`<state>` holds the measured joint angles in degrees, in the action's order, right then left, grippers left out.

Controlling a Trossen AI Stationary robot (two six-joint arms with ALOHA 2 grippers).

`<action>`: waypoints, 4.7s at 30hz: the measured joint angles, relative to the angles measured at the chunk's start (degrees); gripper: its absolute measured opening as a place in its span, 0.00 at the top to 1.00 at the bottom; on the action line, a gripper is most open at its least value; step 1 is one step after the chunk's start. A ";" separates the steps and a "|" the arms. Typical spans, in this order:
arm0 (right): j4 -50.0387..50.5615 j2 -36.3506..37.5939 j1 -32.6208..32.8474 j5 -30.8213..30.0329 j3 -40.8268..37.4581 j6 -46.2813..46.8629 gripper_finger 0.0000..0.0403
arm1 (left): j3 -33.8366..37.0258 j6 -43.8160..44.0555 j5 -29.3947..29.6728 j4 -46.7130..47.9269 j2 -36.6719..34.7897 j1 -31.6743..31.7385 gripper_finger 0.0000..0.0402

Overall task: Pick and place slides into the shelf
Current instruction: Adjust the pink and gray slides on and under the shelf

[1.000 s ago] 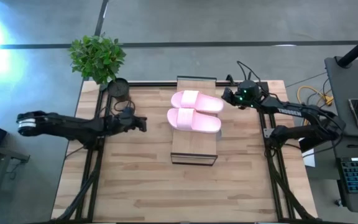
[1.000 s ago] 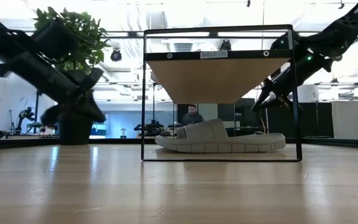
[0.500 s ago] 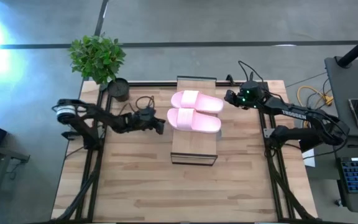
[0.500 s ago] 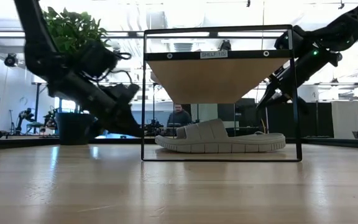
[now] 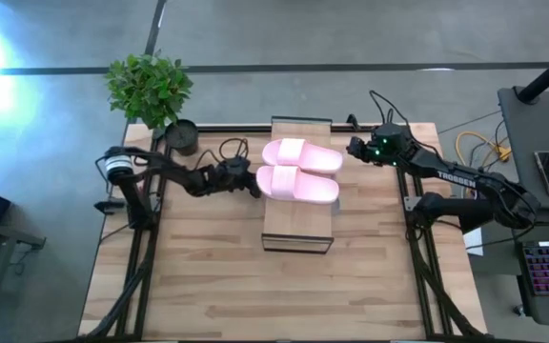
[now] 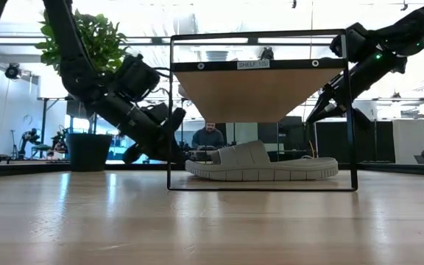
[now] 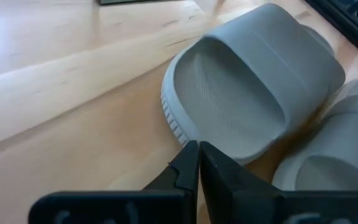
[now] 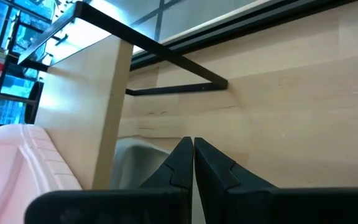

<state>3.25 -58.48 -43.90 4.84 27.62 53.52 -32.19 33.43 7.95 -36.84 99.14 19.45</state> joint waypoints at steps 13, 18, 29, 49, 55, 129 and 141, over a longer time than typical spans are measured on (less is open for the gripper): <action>1.60 0.01 0.00 -0.43 -0.01 0.24 0.98 | -0.85 -0.98 -0.91 6.30 -3.09 0.51 1.00; 5.12 1.57 0.00 -0.35 -0.01 1.51 0.98 | -0.60 -0.94 -0.18 13.56 -11.54 0.47 1.00; 22.72 13.90 0.06 -3.30 3.72 5.38 0.98 | -4.66 1.04 3.25 40.65 -37.67 0.47 1.00; 28.45 15.58 12.34 -2.76 6.30 15.28 0.98 | -12.50 3.35 -5.90 34.29 -24.71 -0.11 1.00; 31.29 15.65 14.41 -2.97 6.66 15.54 0.98 | -15.10 3.67 -6.17 34.87 -23.80 -2.34 1.00; 31.85 15.19 14.49 -6.47 6.61 15.91 0.98 | -24.04 -5.94 -4.30 40.30 -15.02 5.83 1.00; 31.91 15.19 14.49 -6.51 6.61 15.60 0.98 | -23.17 -5.85 -7.50 41.83 -17.70 5.67 1.00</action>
<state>35.16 -43.29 -29.41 -1.67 34.24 69.12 -55.36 27.57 0.45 4.99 81.43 25.12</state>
